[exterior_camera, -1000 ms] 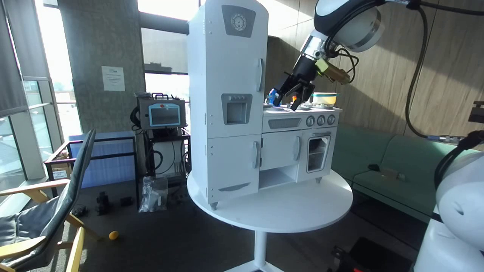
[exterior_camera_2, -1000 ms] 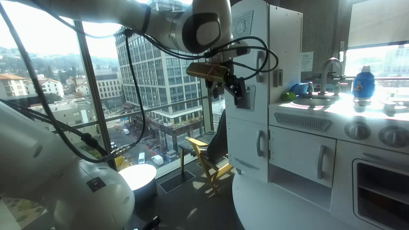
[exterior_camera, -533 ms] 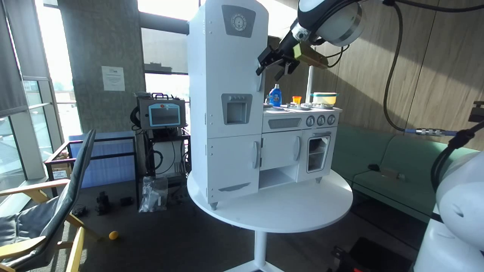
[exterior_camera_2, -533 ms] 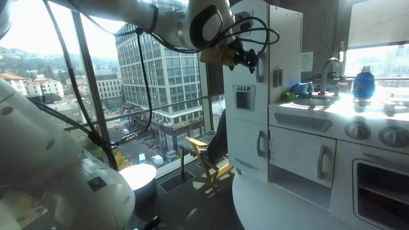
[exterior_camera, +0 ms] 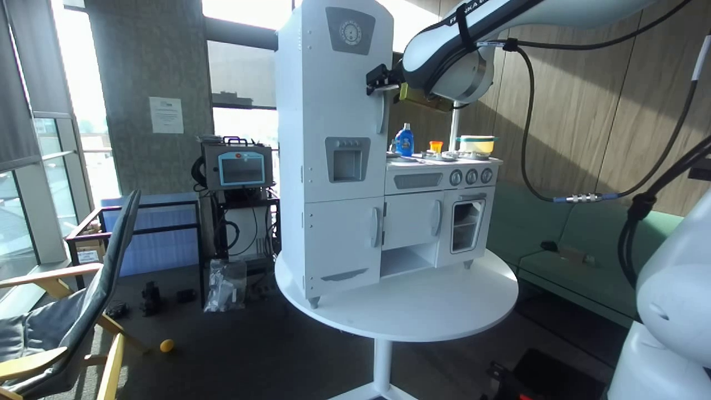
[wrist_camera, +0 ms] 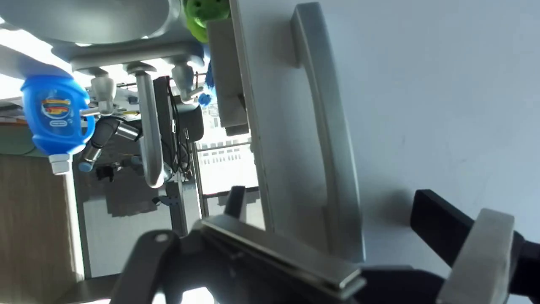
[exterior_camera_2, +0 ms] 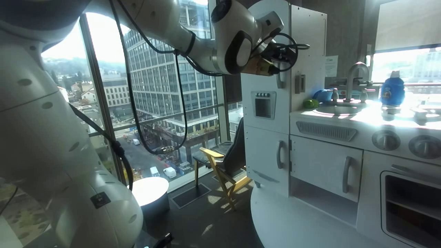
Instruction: Open the top, bottom and middle cabinet doors
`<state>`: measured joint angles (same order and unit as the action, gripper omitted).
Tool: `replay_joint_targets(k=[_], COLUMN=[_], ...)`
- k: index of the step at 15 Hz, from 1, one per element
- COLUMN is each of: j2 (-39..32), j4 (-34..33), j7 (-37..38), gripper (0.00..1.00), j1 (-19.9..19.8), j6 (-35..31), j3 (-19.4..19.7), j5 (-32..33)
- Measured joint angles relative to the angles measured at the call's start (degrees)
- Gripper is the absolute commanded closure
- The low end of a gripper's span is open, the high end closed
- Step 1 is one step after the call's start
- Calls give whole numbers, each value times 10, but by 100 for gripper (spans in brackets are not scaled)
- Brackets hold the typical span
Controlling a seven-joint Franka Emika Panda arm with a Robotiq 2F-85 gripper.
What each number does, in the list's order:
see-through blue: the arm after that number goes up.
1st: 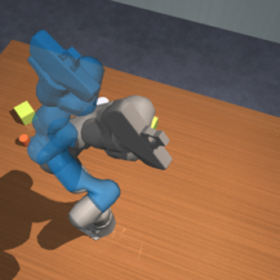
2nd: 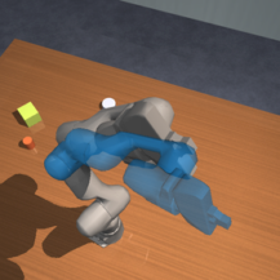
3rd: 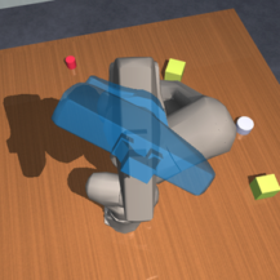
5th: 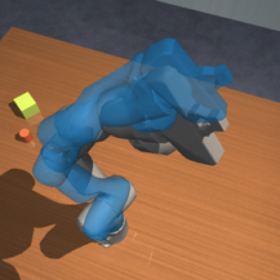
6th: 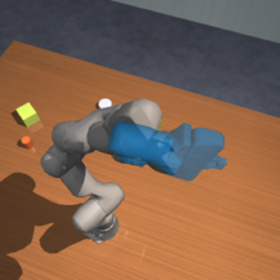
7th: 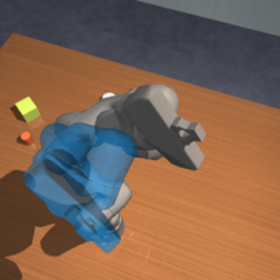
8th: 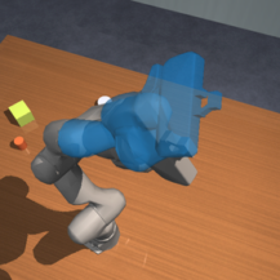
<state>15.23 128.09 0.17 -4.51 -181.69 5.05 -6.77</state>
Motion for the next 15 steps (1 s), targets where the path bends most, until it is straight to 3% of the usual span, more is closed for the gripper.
replay_joint_targets(k=[3,7,9,11,15], j2=[-17,2,26,57,131], j4=[8,26,40,53,61], j7=[2,-1,-11,-42,-103], gripper=[0,0,0,0,0], j1=[-14,9,41,103,203], j6=[-52,-49,-28,2,115], j3=[-21,-7,22,76,168], j5=[0,0,-1,-5,-15])
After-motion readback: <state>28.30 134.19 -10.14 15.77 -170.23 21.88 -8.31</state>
